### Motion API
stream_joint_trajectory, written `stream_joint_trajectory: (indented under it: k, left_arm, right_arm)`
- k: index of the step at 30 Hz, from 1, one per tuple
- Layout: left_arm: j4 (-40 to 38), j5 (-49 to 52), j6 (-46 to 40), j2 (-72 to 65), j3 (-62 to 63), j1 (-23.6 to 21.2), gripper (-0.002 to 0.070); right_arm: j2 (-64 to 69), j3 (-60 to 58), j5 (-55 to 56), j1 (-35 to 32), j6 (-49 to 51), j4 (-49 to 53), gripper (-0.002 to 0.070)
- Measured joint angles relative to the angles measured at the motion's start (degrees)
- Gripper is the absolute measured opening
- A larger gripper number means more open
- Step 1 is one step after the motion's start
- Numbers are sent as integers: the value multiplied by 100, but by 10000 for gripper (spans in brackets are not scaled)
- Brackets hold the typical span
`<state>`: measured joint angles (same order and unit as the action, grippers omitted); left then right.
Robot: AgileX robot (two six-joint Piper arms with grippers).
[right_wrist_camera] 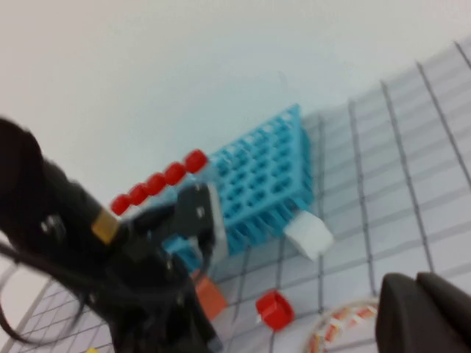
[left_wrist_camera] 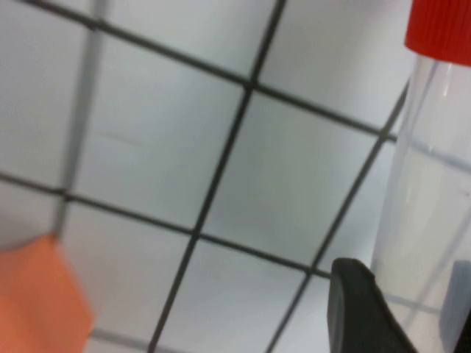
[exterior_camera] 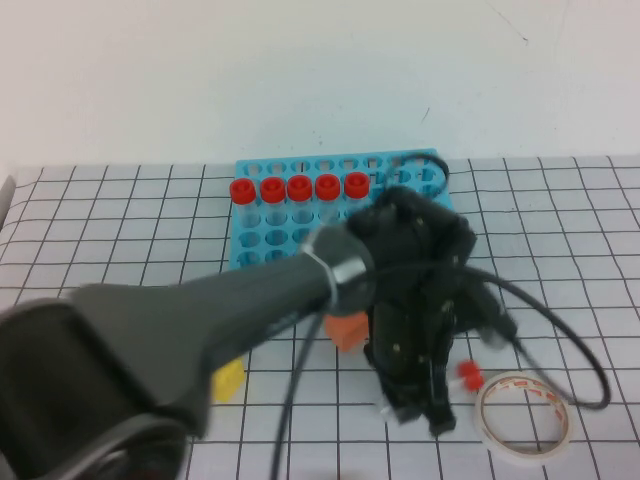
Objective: Place the test tubes
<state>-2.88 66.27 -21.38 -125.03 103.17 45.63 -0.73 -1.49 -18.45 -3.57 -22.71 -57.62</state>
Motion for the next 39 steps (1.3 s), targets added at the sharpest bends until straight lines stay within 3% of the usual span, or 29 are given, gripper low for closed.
stream_joint_trajectory:
  k: [7,13,16,19,22,28,34,39]
  left_arm:
    - [42,-915,403,1484,-1005,0,216]
    - [198,-2141,1326,3126,-3162,0,216]
    - [66,-2847,1710,3995,-4278,0,216]
    - [-57,-4027,2331,5245,-5632,0,216]
    - [-89,-4941,2982,6019,-6497,0,216]
    - [-114,-6678,3270,7062,-7539,0,216]
    - [-141,-7607,3346,6997,-7677,0,216]
    - [-154,-8397,3361,6580,-7671,0,216]
  right_arm:
    - [0,129,-147,0,-2547,-1633,-1]
    - [254,433,-324,0,-3114,-2265,-1]
    - [836,642,-549,0,-3688,-2776,-1]
    - [1957,1115,-1201,0,-5166,-3577,-1]
    - [2823,1606,-1719,0,-6027,-3809,-1]
    - [4531,2646,-3051,62,-6698,-3875,-1]
    - [5952,3568,-3920,1008,-7451,-3875,-1]
    - [6864,4297,-3343,2175,-7914,-3875,0]
